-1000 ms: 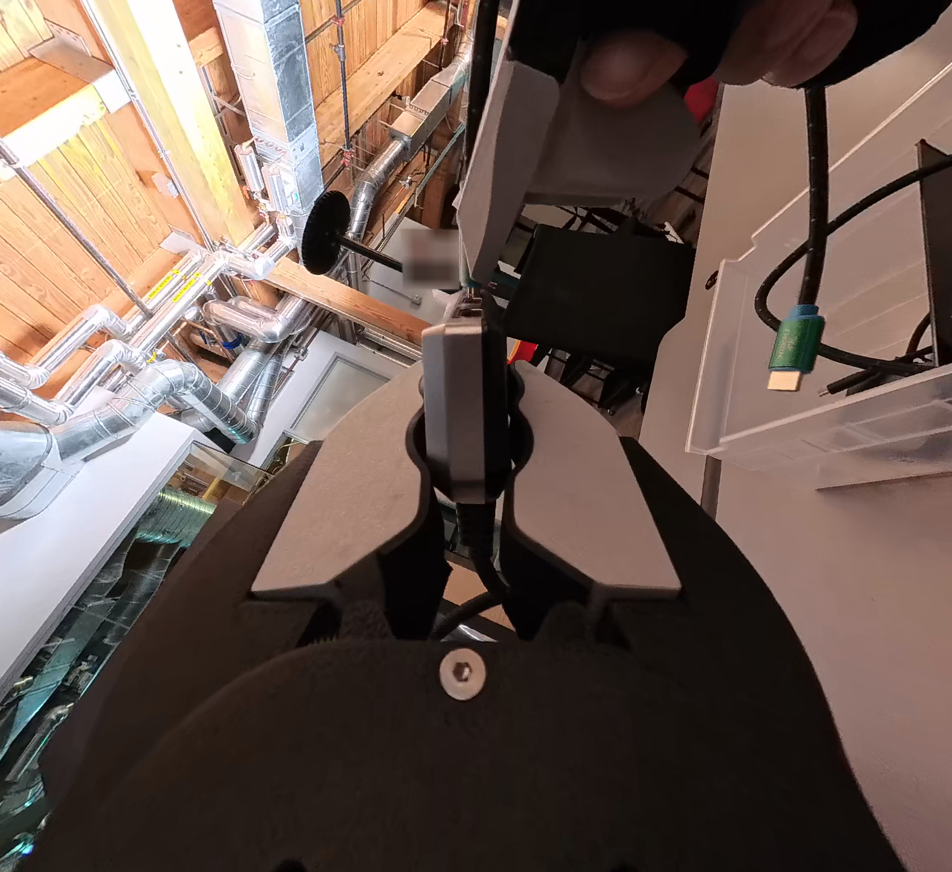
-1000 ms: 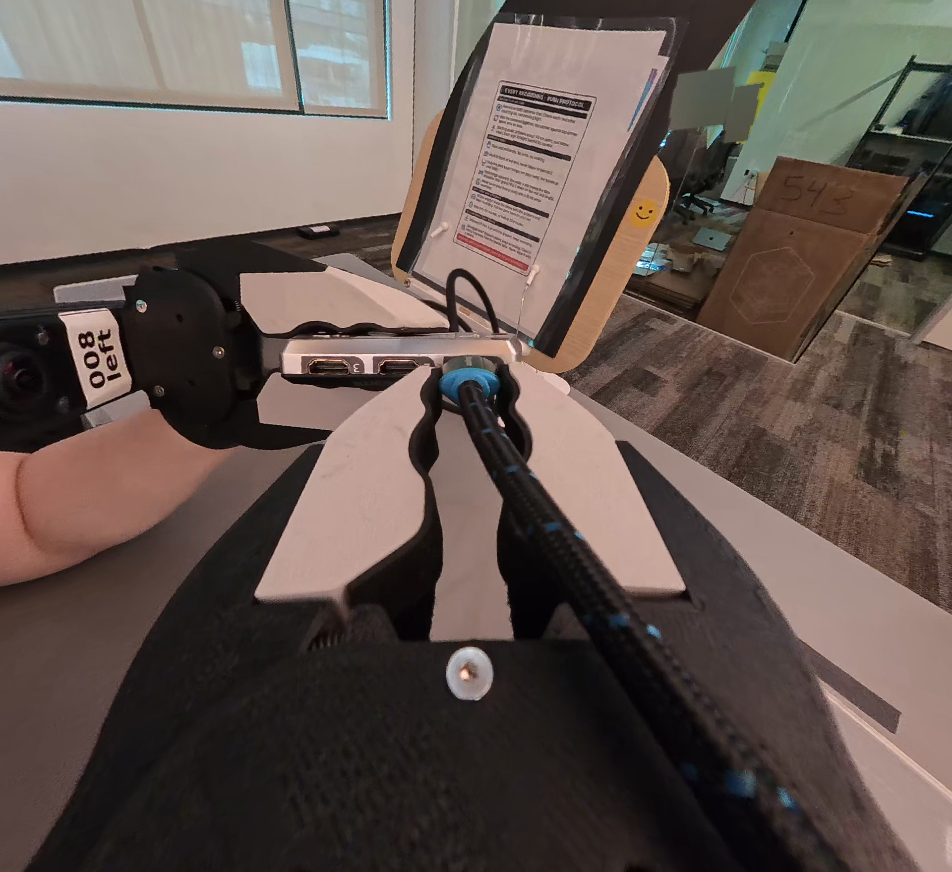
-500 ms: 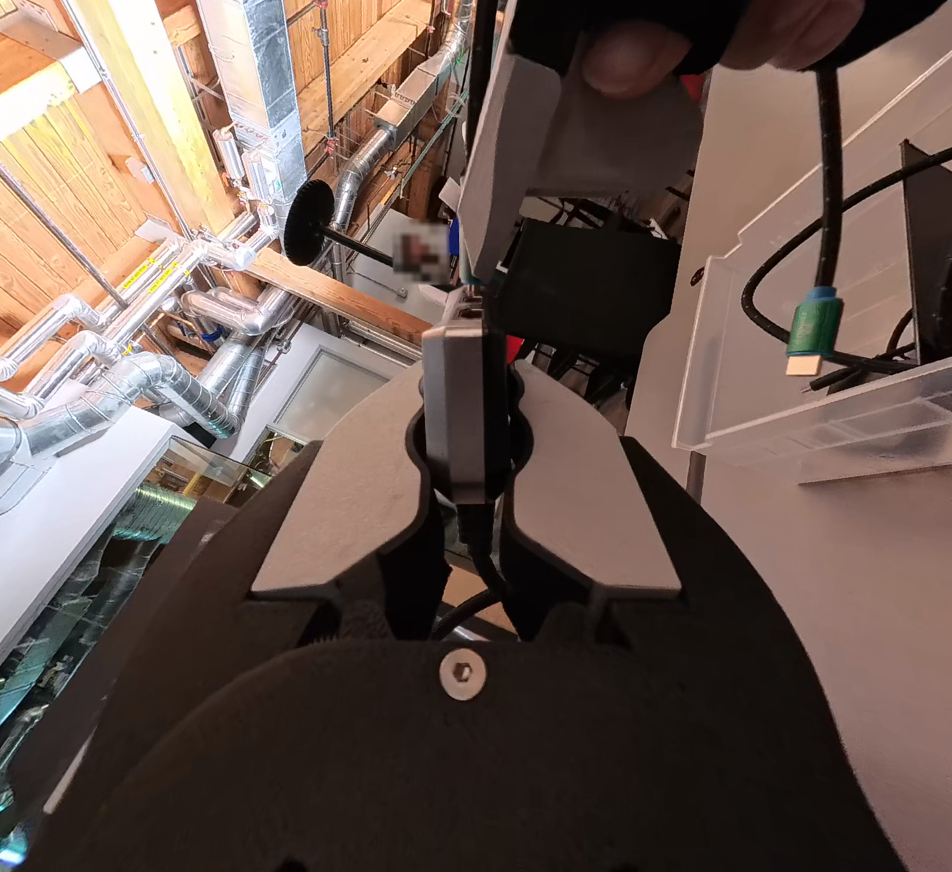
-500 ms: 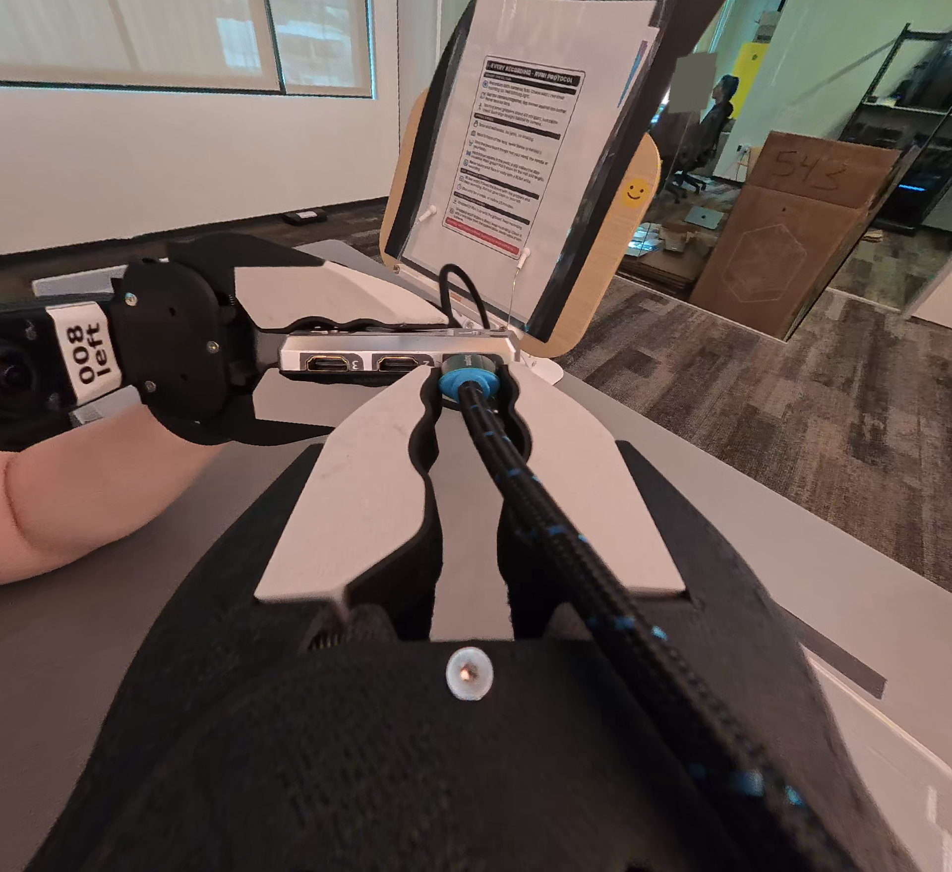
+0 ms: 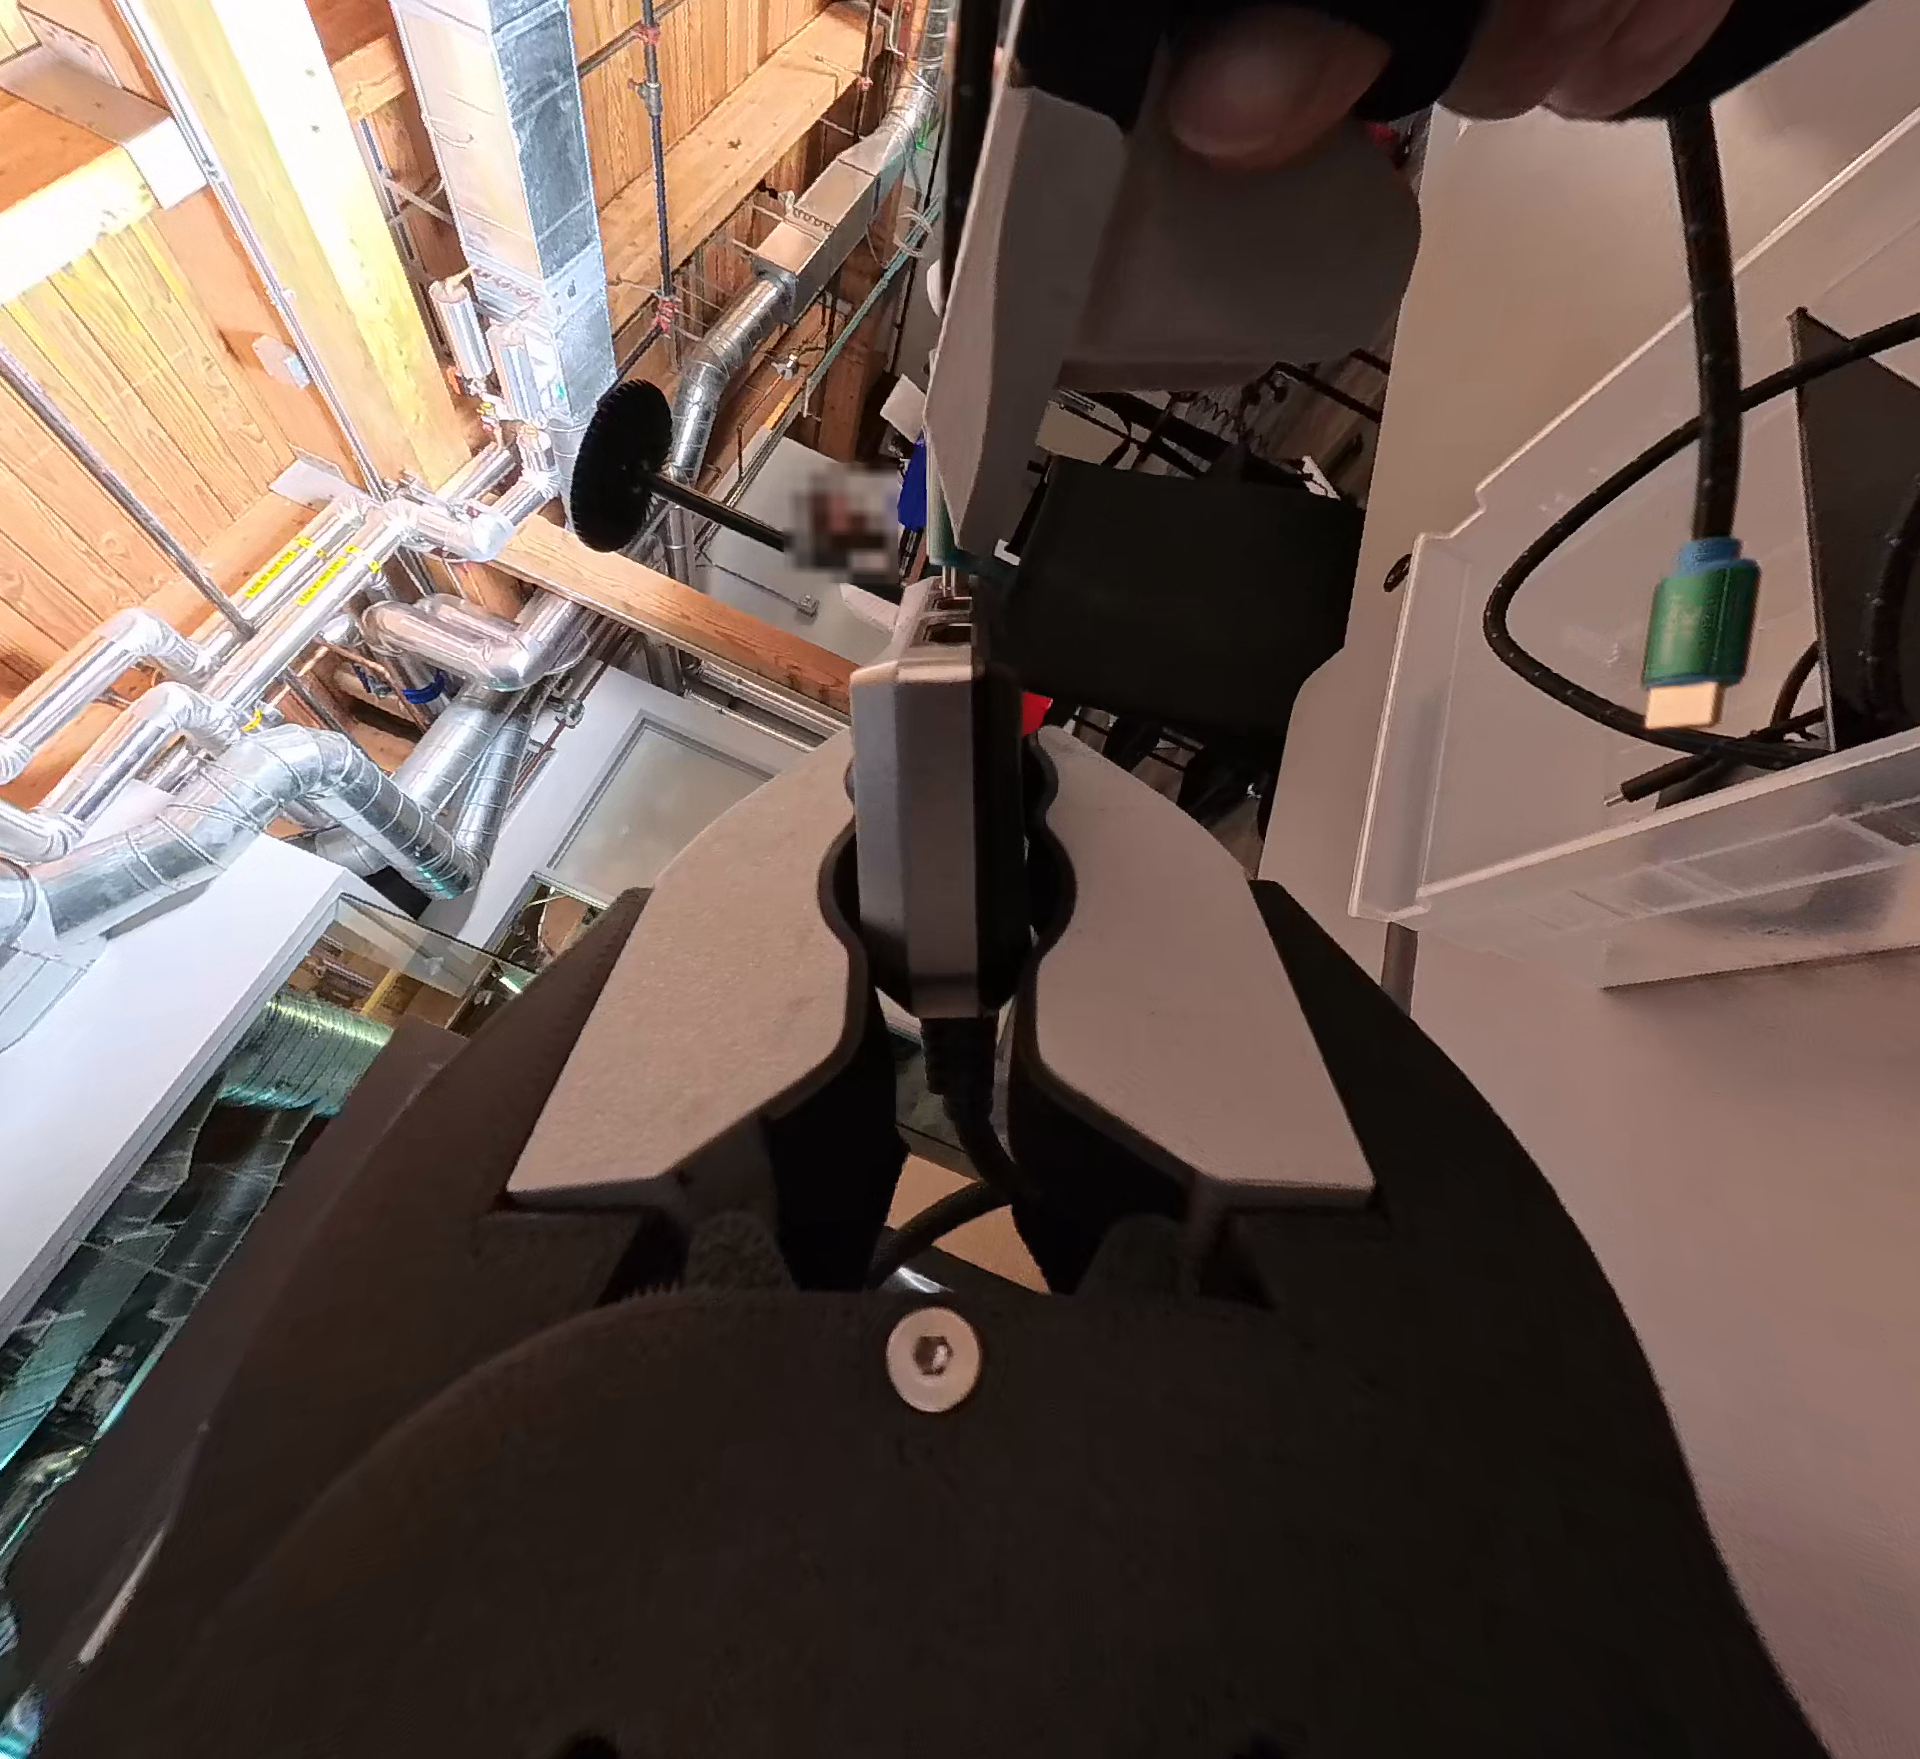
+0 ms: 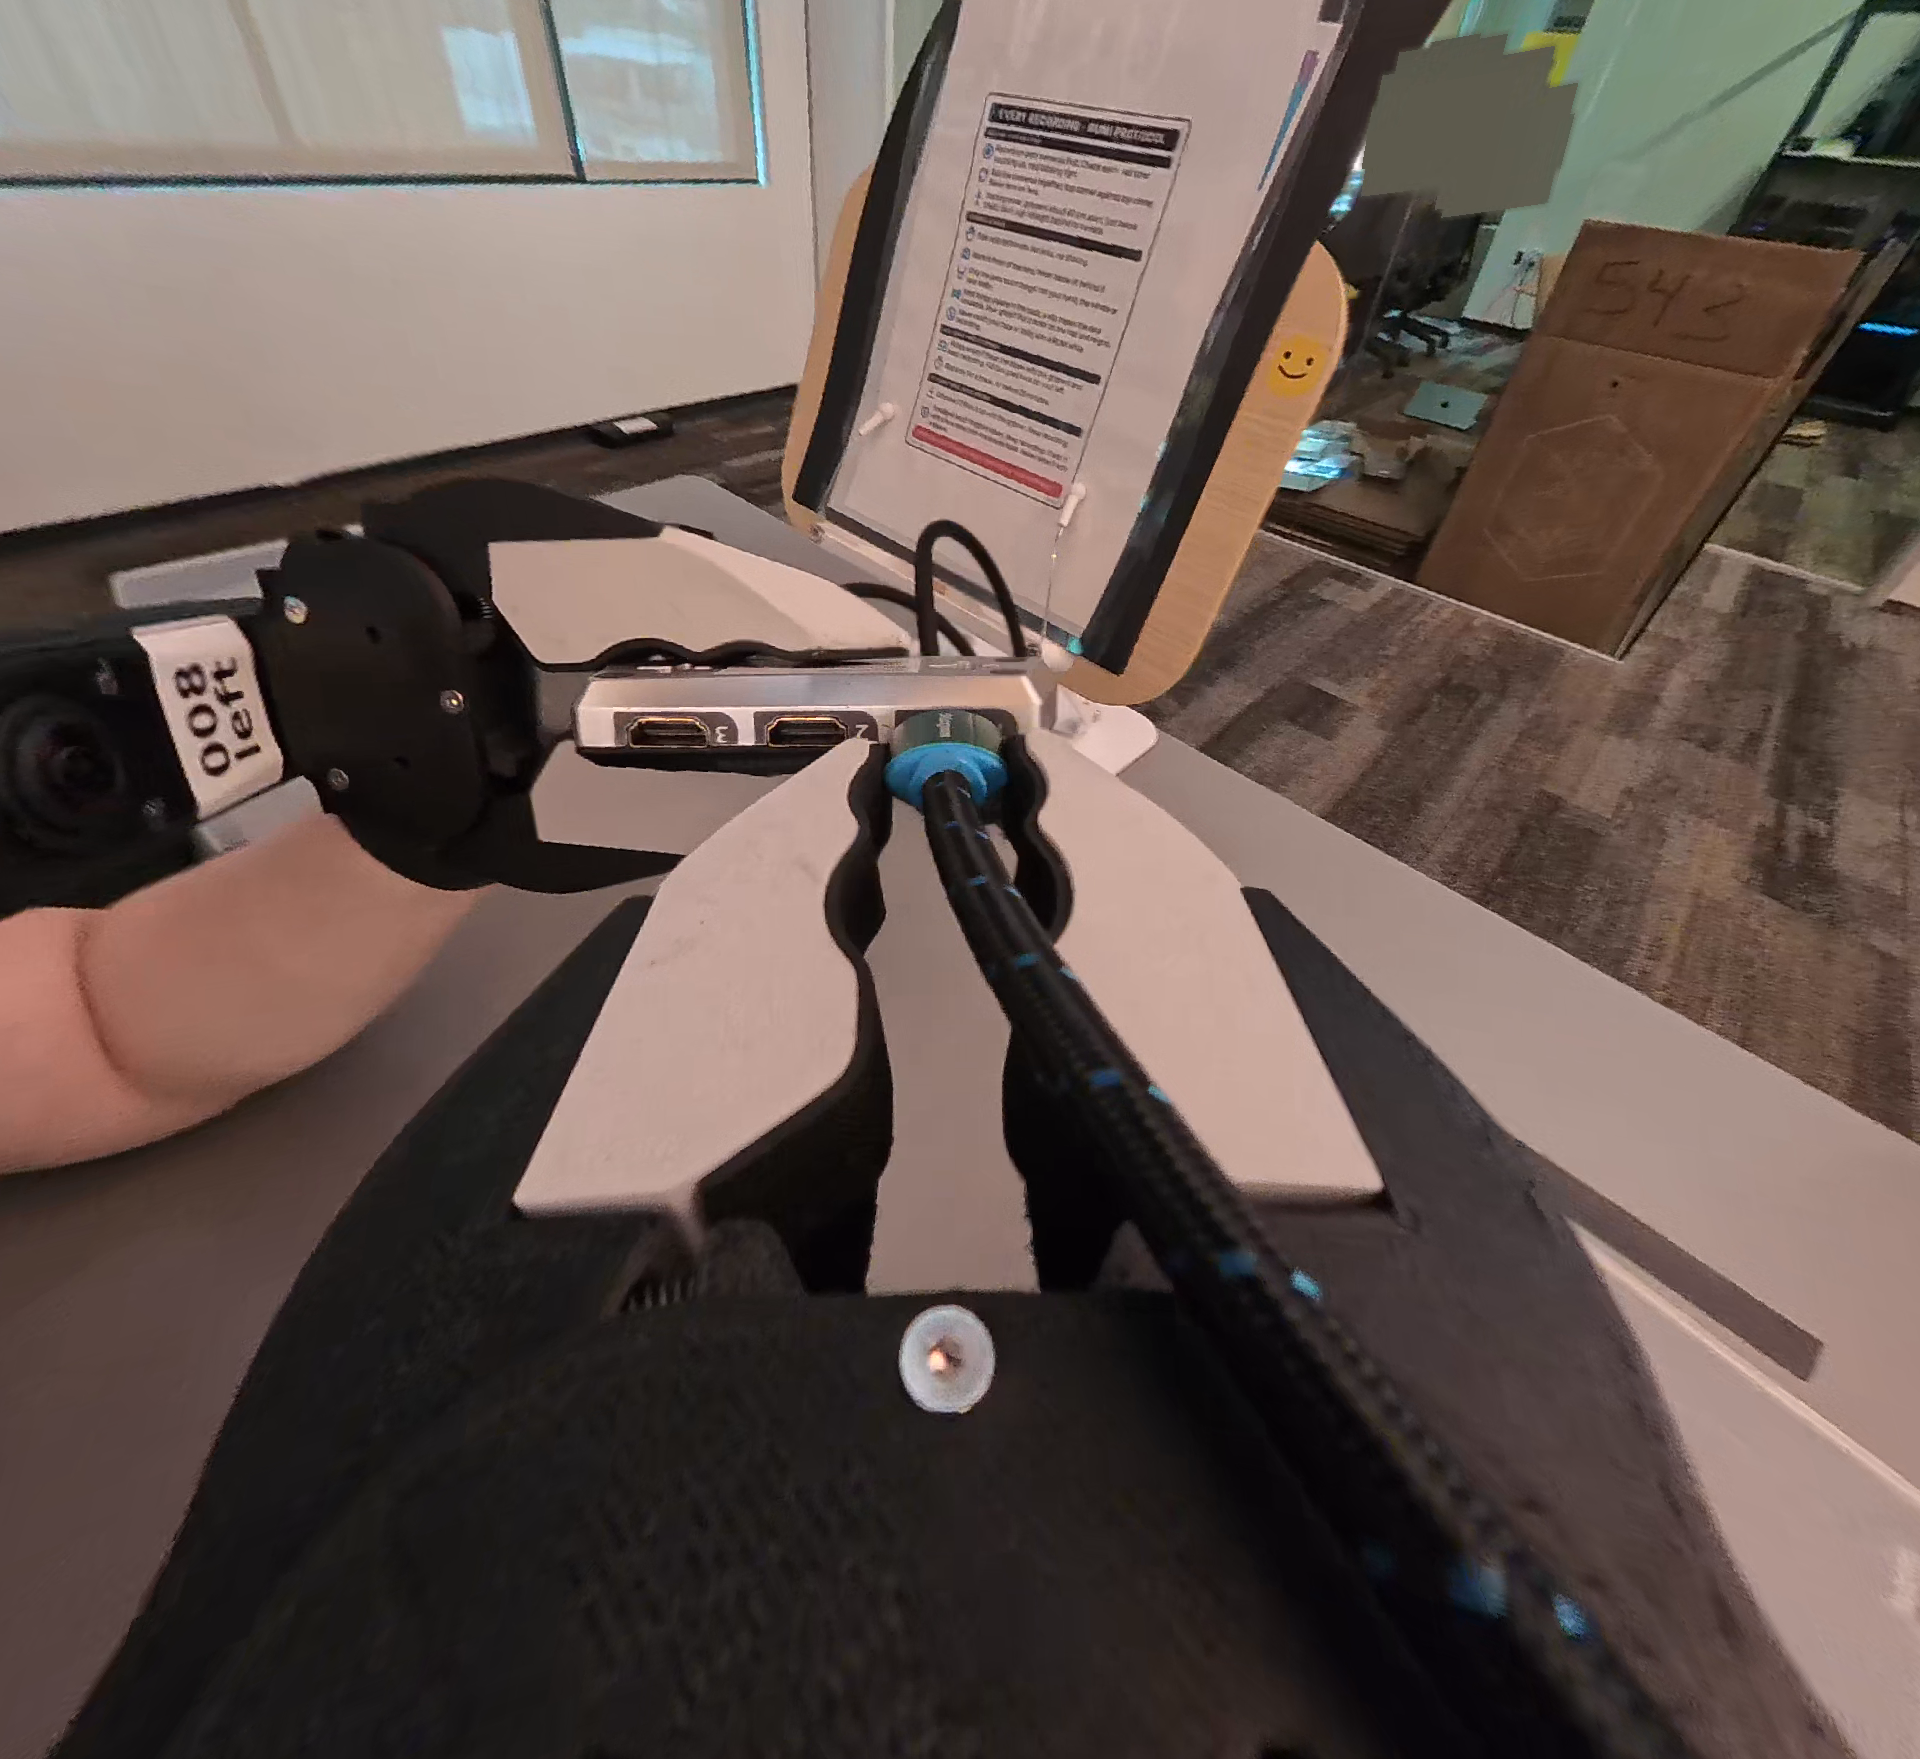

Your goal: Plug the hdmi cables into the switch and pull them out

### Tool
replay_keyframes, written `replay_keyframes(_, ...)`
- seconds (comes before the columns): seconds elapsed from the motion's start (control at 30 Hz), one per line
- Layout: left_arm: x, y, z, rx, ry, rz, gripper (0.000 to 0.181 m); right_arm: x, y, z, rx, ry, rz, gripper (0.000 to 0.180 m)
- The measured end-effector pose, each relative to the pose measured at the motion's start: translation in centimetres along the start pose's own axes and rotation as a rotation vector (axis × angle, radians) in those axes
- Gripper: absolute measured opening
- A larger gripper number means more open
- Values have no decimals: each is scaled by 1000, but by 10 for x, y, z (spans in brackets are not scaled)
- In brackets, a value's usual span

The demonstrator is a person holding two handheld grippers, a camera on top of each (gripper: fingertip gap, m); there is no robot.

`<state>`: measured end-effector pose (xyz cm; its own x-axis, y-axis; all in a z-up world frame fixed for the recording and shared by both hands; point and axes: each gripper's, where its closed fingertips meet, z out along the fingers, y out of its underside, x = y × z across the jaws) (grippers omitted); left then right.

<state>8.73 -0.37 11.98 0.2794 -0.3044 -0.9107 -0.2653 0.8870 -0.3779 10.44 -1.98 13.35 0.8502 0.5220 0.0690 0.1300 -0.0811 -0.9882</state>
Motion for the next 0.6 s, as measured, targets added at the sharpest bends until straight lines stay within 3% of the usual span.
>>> replay_keyframes(0.47,3,4,2,-31,11,33,22,3,5,2,-17,-12,33,23)
replay_keyframes(0.53,-6,24,3,-133,-31,49,22,12,1,-5,-18,99,-23,23)
replay_keyframes(0.6,-23,54,-4,-205,-63,14,21,13,-14,-30,61,82,10,22)
